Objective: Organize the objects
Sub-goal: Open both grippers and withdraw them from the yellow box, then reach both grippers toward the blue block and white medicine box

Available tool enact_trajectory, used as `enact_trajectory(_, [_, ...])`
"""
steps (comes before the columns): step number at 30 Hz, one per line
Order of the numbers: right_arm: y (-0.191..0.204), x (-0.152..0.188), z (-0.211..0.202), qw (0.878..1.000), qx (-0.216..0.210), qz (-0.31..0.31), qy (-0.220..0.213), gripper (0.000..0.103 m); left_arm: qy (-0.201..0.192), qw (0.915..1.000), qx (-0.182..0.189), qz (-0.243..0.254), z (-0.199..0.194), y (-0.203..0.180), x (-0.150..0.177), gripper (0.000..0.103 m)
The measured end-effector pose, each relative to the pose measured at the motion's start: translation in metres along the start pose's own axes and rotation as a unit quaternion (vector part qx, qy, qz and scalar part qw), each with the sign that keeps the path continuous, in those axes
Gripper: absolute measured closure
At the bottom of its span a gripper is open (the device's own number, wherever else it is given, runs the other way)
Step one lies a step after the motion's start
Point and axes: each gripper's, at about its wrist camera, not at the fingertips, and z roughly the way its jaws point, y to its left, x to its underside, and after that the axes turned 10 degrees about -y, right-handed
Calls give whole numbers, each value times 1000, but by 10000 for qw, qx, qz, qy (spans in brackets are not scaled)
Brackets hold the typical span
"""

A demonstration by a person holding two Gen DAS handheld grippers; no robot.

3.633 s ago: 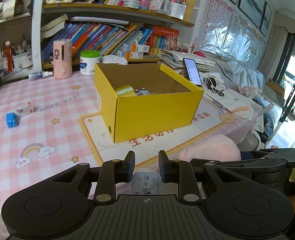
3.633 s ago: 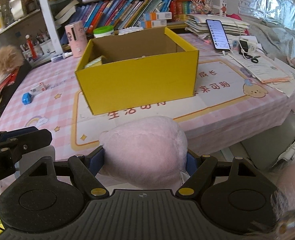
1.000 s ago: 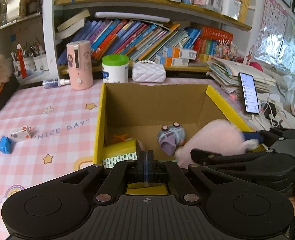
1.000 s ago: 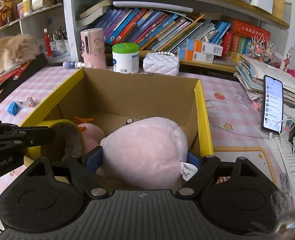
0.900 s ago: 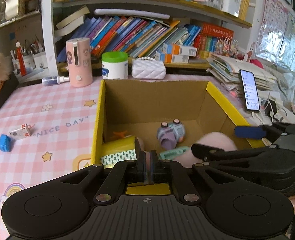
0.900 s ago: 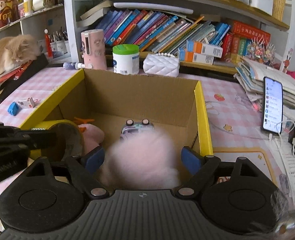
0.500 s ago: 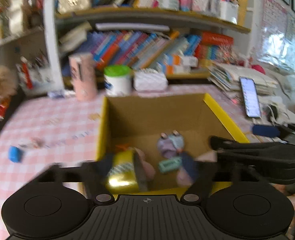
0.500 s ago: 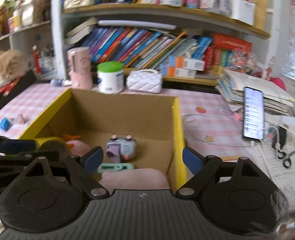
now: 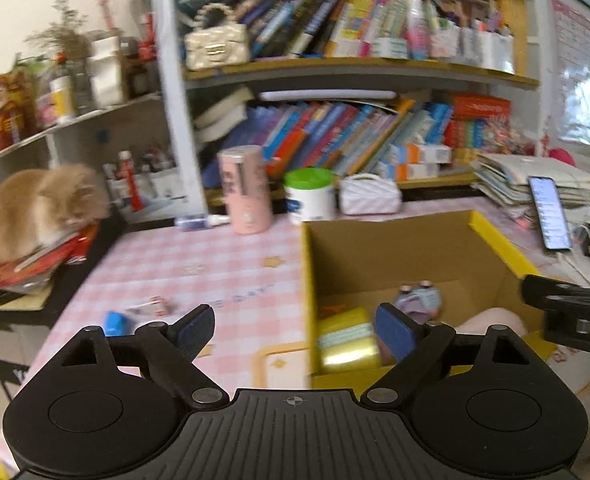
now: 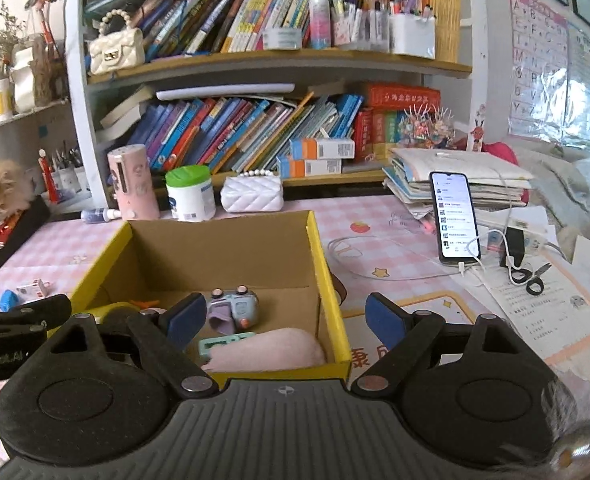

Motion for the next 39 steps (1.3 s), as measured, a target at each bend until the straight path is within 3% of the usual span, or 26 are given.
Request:
enact_trajectory(7, [36,9,-30,10000,-26,-20,-49,17,219,9987,-317,-322,-18,49,21,13])
enact_trajectory(11, [64,15,-46,9997,-179,-159,-2,17,97,9932,-128,-1152,-36,87,42,13])
enact_trajectory(14, [84,22,-57,9991,-320,-267,49,17,-104,9763,-161,-2156,-51,116,60,13])
enact_trajectory(16, [97,28,-65,9988,-383,-295,100,17,-323,9594,-330,-2784,-61,134,72,13])
enact_trajectory(18, [107,33,-72,9985,-426,-312,132,17,-330,9491,-511,-3090,-68,147,78,8])
enact_trajectory(22, [125,41,-86,9980,-515,-324,188,17,99,9656,-388,-2568,-71,159,80,7])
enact_trajectory(25, [139,48,-95,9975,-575,-340,249,16,198,9729,-275,-2285,-77,161,85,7])
enact_trajectory(35, [178,71,-111,9945,-752,-444,585,15,634,9751,-402,-2087,-98,190,107,7])
enact_trajectory(39, [194,77,-116,9931,-825,-498,671,14,703,9804,-371,-1803,-105,198,113,6])
